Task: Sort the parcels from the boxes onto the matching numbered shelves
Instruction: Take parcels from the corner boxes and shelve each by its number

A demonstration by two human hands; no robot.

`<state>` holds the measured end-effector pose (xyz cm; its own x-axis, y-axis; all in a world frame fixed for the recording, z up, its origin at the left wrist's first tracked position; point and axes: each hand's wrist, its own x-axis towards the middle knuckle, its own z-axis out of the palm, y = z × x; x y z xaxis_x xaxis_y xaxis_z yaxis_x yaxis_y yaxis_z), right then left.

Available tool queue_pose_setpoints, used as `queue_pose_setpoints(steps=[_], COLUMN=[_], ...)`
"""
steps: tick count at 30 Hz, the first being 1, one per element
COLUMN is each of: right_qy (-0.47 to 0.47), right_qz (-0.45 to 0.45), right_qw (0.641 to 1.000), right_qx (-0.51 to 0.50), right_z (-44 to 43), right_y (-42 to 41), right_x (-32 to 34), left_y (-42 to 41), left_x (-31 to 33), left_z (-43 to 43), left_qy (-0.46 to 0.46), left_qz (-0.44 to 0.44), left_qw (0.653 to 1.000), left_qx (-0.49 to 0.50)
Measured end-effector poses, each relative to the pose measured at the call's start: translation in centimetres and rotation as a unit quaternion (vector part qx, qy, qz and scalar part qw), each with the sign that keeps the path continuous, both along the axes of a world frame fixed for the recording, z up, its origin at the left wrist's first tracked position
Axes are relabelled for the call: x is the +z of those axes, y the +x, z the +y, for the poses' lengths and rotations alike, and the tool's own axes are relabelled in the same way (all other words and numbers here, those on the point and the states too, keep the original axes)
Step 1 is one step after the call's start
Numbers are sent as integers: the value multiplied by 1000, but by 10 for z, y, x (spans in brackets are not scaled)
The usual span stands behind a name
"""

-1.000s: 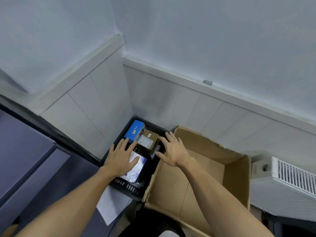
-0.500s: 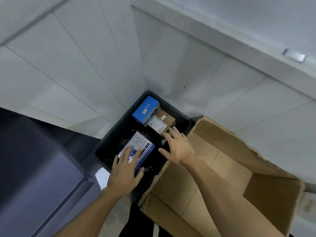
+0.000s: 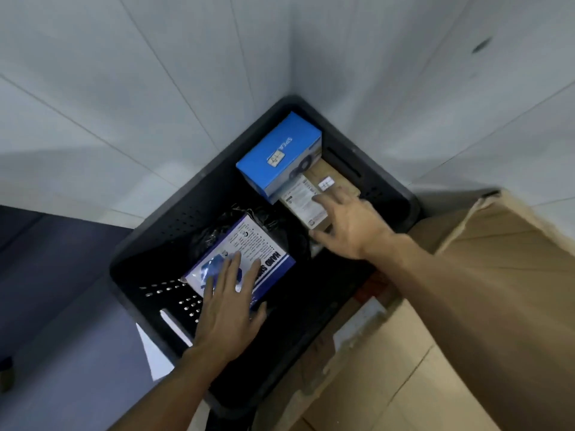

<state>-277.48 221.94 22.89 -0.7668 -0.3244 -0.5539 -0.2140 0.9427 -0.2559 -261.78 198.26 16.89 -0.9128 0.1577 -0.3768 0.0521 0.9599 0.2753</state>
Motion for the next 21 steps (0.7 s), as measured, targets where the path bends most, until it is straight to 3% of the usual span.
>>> queue_pose_setpoints(steps=[7,16,21], right_qy=[9,-117,-93], right_qz=[-12,179,128], right_qw=[1000,976,986], right_qx=[-19,-50,-61], right_z=[-5,-49,-71], right_y=[-23,-50,-54], right_x=[-50,-62,-68], left_y=[-22,-19,-16], left_x=[-46,-63,-65], left_z=[3,-1,-16], left_qy=[9,-65,9], left_qz=[5,-72,-50], left_qw=[998,988,992], left_qx=[57,120,112])
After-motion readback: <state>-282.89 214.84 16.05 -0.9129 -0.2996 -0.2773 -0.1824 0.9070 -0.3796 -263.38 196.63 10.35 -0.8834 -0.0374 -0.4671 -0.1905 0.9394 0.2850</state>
